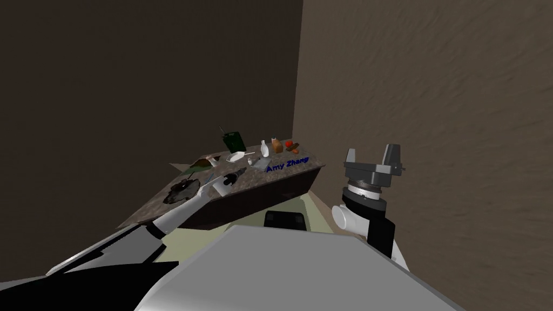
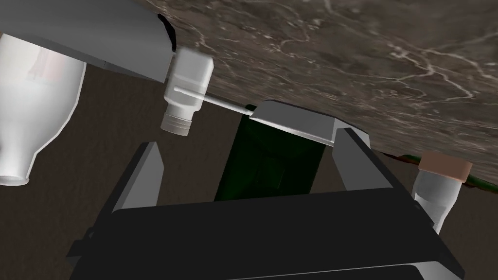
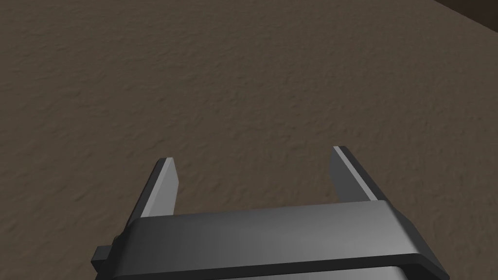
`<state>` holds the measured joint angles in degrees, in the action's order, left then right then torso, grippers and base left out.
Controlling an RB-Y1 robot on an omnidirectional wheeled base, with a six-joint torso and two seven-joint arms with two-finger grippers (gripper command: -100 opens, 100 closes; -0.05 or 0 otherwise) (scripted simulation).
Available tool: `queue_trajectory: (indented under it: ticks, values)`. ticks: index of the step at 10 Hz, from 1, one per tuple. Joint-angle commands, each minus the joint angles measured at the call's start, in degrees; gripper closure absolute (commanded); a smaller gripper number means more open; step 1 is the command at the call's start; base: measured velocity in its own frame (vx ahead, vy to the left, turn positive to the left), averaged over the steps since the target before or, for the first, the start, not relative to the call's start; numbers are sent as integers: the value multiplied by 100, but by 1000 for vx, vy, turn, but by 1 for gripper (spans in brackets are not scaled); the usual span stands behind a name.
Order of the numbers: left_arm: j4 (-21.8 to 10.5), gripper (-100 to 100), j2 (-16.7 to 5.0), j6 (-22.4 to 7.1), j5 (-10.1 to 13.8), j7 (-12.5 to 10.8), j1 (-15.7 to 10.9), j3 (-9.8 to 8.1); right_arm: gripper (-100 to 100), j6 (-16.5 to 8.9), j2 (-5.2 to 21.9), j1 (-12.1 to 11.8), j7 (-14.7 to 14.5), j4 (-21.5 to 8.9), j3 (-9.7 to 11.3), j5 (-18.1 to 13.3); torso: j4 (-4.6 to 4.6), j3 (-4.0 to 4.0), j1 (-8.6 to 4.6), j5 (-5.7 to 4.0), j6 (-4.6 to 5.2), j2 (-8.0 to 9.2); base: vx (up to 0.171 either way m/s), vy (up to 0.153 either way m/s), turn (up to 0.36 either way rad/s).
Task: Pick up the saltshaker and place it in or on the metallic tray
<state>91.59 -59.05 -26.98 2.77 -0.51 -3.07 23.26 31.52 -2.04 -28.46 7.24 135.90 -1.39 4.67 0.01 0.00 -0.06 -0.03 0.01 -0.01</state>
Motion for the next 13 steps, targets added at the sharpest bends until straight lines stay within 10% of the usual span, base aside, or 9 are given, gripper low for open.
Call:
queue_trajectory:
  ticks: [1, 7, 13]
  values:
    - [-175, -100, -28, -109, 13, -2, -99, 51, 0, 0, 0, 0, 0, 0, 0, 0, 0, 0, 0, 0, 0, 0, 5, -8, -141]
    - [-1023, -100, -561, -911, 344, -69, -511, 249, 0, 0, 0, -1, 0, 0, -1, 0, 0, 0, 7, 2, -3, 0, 7, -4, -337]
    - [-1567, -100, -650, -1167, 548, -54, -668, 372, 0, 0, 1, -1, 0, 0, -1, 0, 0, 1, 27, 7, -6, 3, 3, 31, -255]
